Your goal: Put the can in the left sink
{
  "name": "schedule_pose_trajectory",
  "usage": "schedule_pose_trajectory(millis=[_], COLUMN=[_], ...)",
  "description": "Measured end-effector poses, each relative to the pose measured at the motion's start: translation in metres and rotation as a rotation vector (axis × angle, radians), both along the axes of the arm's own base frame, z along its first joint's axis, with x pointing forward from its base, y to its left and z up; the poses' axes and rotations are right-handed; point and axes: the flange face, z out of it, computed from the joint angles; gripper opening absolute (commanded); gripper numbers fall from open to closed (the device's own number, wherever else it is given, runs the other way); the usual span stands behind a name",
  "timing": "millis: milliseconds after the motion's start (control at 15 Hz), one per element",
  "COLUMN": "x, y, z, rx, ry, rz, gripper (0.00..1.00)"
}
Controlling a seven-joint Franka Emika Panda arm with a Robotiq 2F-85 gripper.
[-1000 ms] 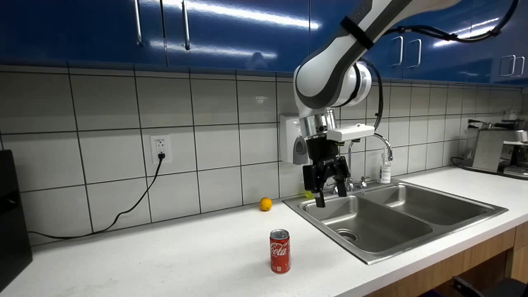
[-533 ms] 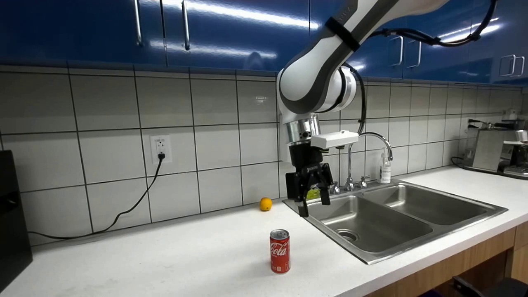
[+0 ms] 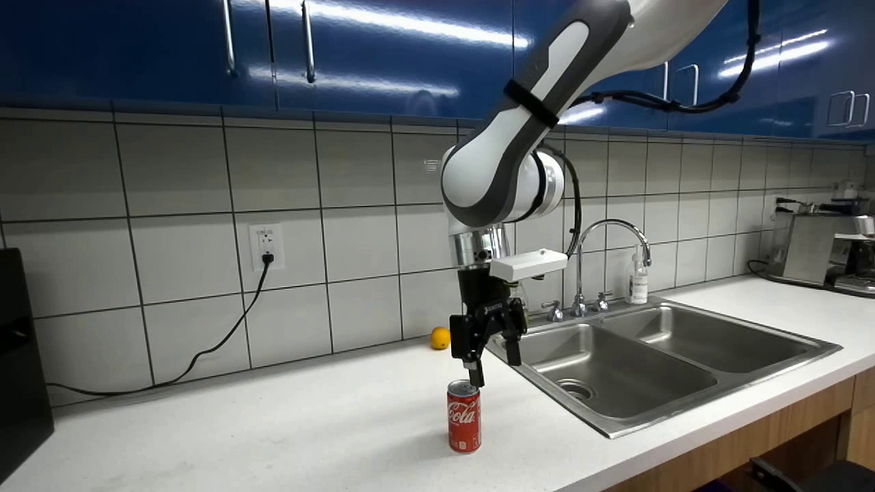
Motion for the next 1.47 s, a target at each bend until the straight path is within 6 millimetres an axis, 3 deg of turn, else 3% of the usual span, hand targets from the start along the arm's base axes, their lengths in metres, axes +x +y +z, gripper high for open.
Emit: schedule_pose_trajectory(millis=[467,1467], x=[0.012,0.037], y=[0.003,0.016], z=[-0.034,-0.07], rx=[0.012,0.066], ry=[0.019,-0.051], rz=[-0.005,0.056], gripper=[1.0,1.0])
